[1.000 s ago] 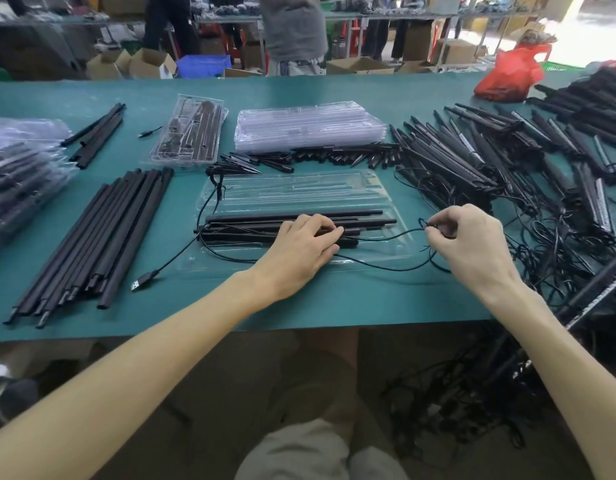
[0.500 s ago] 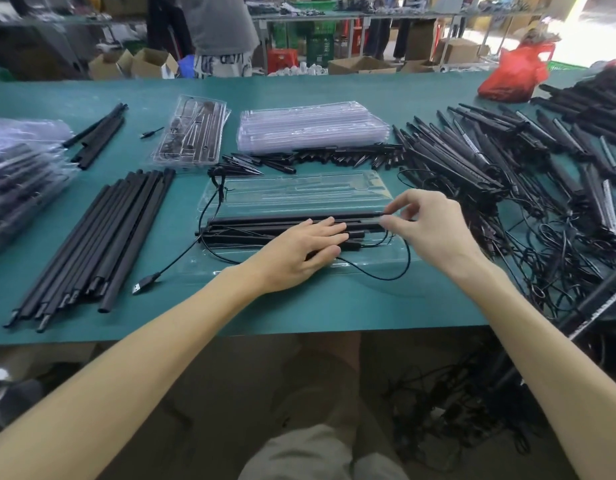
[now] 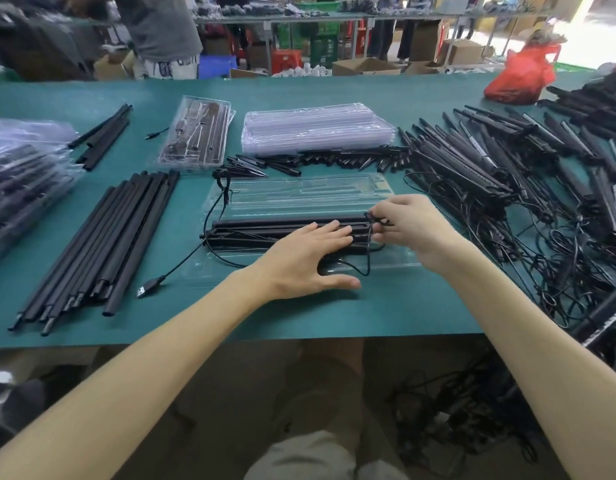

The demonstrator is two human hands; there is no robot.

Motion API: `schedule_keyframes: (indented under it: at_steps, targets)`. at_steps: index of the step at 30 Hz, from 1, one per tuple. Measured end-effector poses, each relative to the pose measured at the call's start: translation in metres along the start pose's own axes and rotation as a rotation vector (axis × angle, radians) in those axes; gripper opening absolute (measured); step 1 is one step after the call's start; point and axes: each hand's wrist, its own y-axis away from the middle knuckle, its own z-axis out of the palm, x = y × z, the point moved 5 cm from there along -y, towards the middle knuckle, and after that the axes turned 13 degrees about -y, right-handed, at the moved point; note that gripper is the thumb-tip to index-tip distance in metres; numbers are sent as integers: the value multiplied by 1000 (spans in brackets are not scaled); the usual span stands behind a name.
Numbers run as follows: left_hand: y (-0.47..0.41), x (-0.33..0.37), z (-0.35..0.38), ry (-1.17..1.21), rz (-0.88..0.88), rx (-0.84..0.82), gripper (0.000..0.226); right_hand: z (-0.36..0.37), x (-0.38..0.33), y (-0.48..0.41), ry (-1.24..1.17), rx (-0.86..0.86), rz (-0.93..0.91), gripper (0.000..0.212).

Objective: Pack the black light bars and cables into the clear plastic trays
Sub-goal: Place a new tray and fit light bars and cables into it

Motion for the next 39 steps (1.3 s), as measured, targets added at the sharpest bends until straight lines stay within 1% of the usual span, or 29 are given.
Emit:
schedule_keyframes:
  at_steps: [2,3,4,6,8,10,12,15,18,22,27,32,35,37,39]
  targets:
    - [-3,6,2,-92,-2,-35,105,-4,4,-1,-112,12,19,7]
    - [-5,9,1,-106,-12,-45,108,-4,6,-1,-134,9,20,5]
    - [-7,11,-1,-87,-31,-43,107,-5,7,0,-147,3,16,5]
    - [-11,10,-8,-3,-74,-16,98,-4,11,1,-126,-6,16,8]
    - [-13,7,-11,30,-86,4,84,-6,15,2,17,14,-5,13]
    - [-14,6,-10,29,-105,8,68,-7,16,2,224,30,-84,9]
    - [-17,5,-11,15,-140,36,58,-8,17,3,312,29,-144,5]
    - [-19,5,-13,13,-207,64,60,-10,17,4,328,21,-166,5]
    - [-23,5,-16,-34,-239,53,59,-8,17,6,361,-38,-152,7]
    - [-25,5,-17,-64,-285,43,57,-11,18,5,309,-14,-113,12]
    - [-23,5,-16,-22,-298,71,51,-11,21,8,141,-52,-7,25]
    - [-20,6,-17,69,-266,46,50,-14,25,10,90,-65,18,27]
    - [-19,4,-20,119,-245,-6,48,-16,29,10,116,-67,37,24]
    - [-19,2,-23,189,-227,-42,46,-17,30,10,100,-67,46,23]
    - [-19,3,-24,241,-199,-60,49,-18,31,10,72,-68,56,22]
